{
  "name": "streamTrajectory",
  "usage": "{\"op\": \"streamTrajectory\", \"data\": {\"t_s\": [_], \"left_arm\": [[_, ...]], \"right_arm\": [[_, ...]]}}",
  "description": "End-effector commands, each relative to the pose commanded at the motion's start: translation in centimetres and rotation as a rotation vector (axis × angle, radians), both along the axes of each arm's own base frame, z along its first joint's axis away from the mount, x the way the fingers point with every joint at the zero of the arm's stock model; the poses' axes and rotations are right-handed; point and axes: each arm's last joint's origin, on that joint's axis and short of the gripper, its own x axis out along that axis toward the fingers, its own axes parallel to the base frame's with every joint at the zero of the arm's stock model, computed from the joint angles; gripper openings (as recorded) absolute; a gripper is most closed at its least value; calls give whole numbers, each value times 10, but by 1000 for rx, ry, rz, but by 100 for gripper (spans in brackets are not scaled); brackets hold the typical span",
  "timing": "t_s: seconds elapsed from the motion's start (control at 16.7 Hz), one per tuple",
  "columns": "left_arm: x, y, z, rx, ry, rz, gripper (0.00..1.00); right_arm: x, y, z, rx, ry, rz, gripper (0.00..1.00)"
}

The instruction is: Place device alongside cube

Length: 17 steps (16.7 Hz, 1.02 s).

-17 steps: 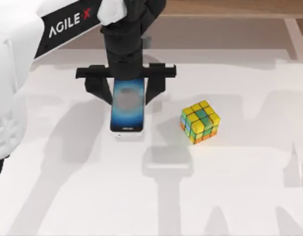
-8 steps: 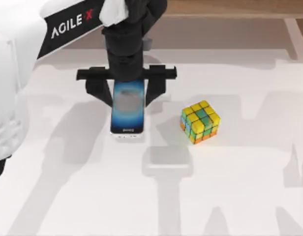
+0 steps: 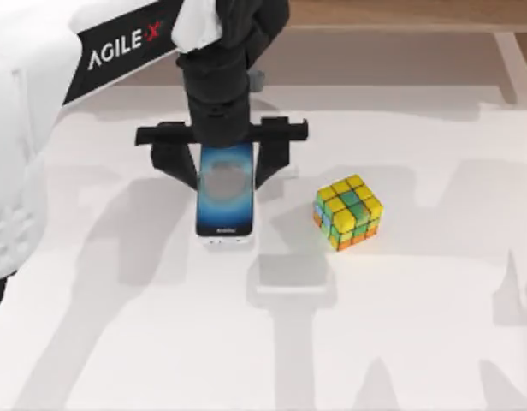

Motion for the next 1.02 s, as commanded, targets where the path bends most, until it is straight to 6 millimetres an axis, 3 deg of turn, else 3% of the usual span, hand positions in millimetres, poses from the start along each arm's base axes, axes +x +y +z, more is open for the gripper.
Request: {"op": "streamTrajectory", "data": {"t_s": [0.48, 0.84, 1.02], "left_arm": [[-6, -1, -24, -41, 76, -4, 0], [-2, -3, -32, -17, 9, -7, 0], [0, -3, -46, 18, 0, -10, 0]], "right_arm": [[0, 0, 0, 0, 0, 0, 100], [0, 0, 0, 0, 0, 0, 100], [0, 0, 0, 0, 0, 0, 100]]}}
